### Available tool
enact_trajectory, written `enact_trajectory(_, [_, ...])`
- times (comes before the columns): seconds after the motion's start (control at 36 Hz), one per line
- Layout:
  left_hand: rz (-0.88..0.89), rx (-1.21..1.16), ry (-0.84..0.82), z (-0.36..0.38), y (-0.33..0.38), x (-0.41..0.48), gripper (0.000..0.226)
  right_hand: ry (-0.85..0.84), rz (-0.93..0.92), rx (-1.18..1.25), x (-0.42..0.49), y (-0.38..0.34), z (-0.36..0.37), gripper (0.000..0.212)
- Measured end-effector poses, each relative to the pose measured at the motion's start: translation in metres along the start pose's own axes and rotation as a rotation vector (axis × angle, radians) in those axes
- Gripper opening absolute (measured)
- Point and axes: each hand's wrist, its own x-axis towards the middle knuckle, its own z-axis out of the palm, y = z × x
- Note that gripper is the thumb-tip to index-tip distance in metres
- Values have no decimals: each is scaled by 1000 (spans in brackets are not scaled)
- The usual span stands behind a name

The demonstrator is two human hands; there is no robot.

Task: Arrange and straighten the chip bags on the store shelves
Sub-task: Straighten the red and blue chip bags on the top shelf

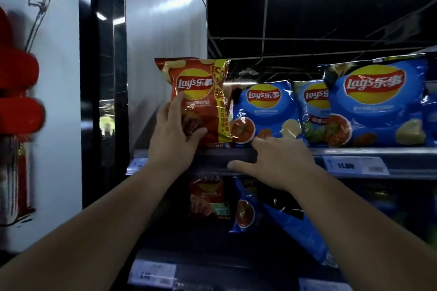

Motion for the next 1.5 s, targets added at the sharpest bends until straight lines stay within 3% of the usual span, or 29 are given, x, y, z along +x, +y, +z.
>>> enact_trajectory(0.19, [-10, 68, -25, -20, -40, 9, 85, 78, 11, 12, -5, 0, 4, 89])
enact_trajectory(0.36, [35, 147, -283, -19, -56, 9, 84, 50, 27, -11, -8, -6, 0, 83])
enact_trajectory(0.56, [44, 72, -330, -9, -54, 18, 73, -3, 76, -41, -11, -6, -3, 87])
enact_trajectory(0.67, [54, 276, -477, -1, -57, 26, 77, 6, 94, -61, -12, -7, -1, 89])
enact_trajectory(0.78, [96, 420, -358, 1, -49, 23, 82, 7, 113, -62, -18, -8, 0, 110])
enact_trajectory(0.86, [181, 398, -247, 5, -41, 19, 84, 4, 121, -92, -27, -15, 4, 107])
enact_trajectory(1.0, [191, 415, -318, 13, -41, 16, 86, 22, 154, -53, -32, -24, 11, 98])
enact_trajectory(1.28, [236, 563, -149, 12, -12, 34, 86, 31, 179, -47, -33, -25, 9, 98])
enact_trajectory(1.5, [157, 503, -358, 35, -20, 49, 87, 68, 170, -22, -34, -25, 11, 96])
